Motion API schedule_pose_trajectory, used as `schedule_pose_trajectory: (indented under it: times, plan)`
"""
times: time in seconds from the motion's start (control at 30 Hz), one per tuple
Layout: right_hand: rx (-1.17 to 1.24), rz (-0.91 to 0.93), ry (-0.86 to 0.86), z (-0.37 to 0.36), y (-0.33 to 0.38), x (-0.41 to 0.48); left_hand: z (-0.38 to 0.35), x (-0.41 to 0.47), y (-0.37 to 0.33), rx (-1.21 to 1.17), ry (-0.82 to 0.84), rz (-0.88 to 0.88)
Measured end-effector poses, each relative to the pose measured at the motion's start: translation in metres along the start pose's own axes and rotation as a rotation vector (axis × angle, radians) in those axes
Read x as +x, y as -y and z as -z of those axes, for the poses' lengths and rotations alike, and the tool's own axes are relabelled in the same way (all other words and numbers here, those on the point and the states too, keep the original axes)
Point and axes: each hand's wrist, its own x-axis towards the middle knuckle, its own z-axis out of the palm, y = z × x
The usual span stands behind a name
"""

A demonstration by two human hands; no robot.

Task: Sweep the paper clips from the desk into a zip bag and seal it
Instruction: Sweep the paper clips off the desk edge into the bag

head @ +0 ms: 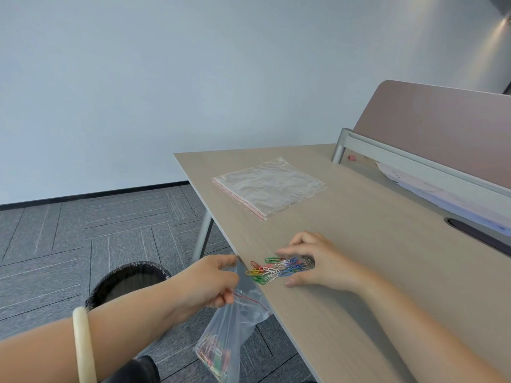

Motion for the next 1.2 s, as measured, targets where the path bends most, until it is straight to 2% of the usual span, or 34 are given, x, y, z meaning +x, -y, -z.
schedule_pose_trajectory:
  times: [0.17, 0.3, 0.43, 0.53, 0.63, 0.7, 0.8, 0.9, 1.0, 1.03, 1.13, 1.2]
  plan:
    - [0.147, 0.098, -0.131, -0.021, 0.009, 0.010, 0.000, 0.000, -0.002, -0.004, -0.009, 0.004]
    - [0.213, 0.160, -0.145, -0.037, 0.024, 0.014, -0.002, 0.000, -0.003, -0.012, -0.008, 0.006]
    - [0.333, 0.111, -0.155, -0.001, 0.024, 0.009, -0.006, -0.004, -0.007, -0.020, -0.004, -0.015]
    - [0.134, -0.004, -0.175, 0.027, -0.003, 0.000, -0.006, -0.004, -0.005, -0.010, -0.005, -0.009]
    - [0.102, -0.146, 0.013, 0.015, -0.013, -0.015, -0.007, -0.006, -0.005, 0.004, 0.004, -0.006]
    - [-0.014, -0.147, 0.092, -0.003, -0.012, -0.021, -0.007, -0.007, -0.005, 0.010, 0.005, -0.008]
    - [-0.101, -0.120, 0.098, -0.017, 0.001, -0.018, -0.008, -0.006, -0.003, 0.006, 0.006, -0.004]
    - [-0.020, -0.059, 0.104, -0.029, 0.022, -0.009, -0.009, -0.004, -0.002, 0.002, -0.002, -0.007]
    - [0.326, -0.053, 0.079, -0.025, 0.032, -0.005, -0.009, -0.004, -0.001, -0.002, -0.008, -0.006]
    - [0.339, -0.045, 0.057, -0.017, 0.028, -0.007, -0.009, -0.003, -0.001, -0.004, -0.009, -0.005]
    - [0.040, -0.040, -0.058, 0.002, -0.004, -0.016, -0.007, -0.003, 0.001, -0.011, -0.007, -0.006]
    - [-0.069, -0.076, -0.073, 0.005, -0.019, -0.021, -0.007, -0.004, 0.001, -0.012, -0.008, -0.008]
